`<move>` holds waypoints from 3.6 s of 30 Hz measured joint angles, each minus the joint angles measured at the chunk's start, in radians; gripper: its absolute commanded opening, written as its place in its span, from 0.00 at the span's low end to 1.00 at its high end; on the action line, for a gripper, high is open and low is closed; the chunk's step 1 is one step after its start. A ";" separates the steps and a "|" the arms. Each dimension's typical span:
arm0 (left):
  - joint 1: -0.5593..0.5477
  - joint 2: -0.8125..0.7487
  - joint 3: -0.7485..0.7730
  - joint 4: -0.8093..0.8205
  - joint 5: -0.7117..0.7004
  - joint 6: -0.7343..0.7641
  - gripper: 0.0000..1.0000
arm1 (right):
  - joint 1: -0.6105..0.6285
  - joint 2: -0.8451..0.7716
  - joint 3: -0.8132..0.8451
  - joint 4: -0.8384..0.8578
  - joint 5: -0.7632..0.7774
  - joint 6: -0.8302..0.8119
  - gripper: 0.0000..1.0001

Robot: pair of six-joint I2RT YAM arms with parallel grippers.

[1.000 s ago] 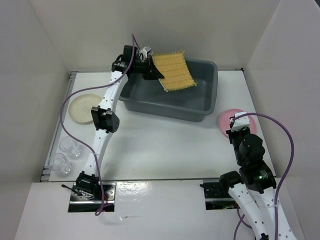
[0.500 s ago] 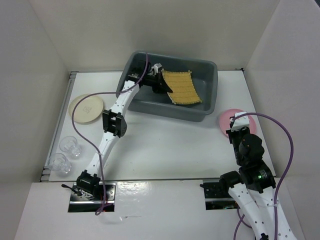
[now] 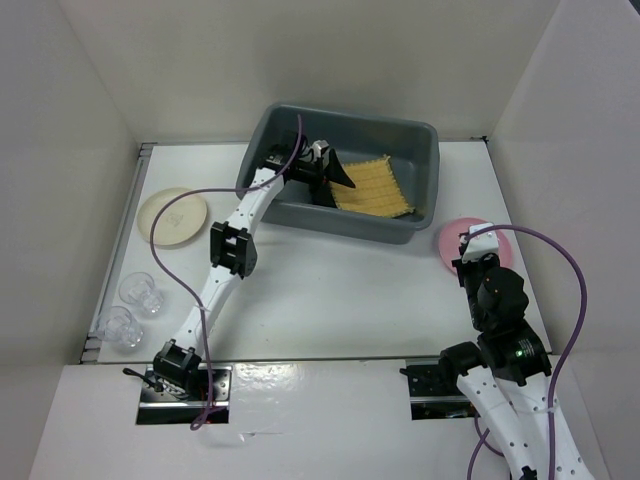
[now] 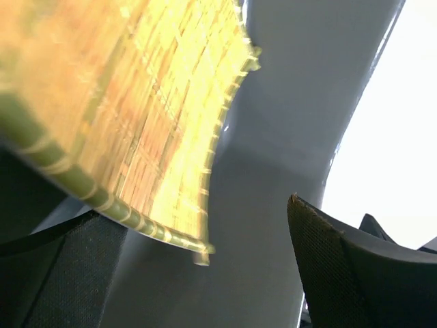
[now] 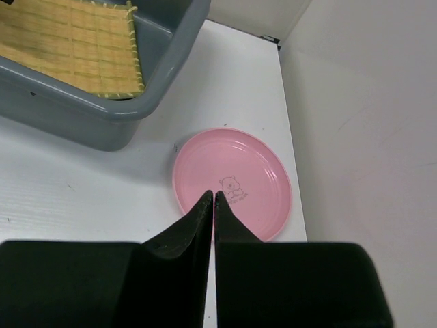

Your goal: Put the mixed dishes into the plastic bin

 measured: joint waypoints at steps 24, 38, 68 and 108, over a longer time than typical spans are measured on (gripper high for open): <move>0.160 -0.364 0.017 -0.322 -0.326 0.096 1.00 | 0.017 0.002 -0.008 0.011 0.010 0.005 0.24; 0.514 -0.775 -0.242 -0.464 -1.281 0.056 1.00 | 0.024 0.003 -0.018 0.017 0.011 0.005 0.24; 0.825 -0.998 -1.505 -0.042 -1.063 0.006 1.00 | 0.026 0.037 -0.020 0.018 0.010 0.005 0.25; 0.133 -0.512 -0.036 -0.035 -0.759 -0.023 0.00 | 0.026 0.036 -0.021 0.019 0.018 0.008 0.28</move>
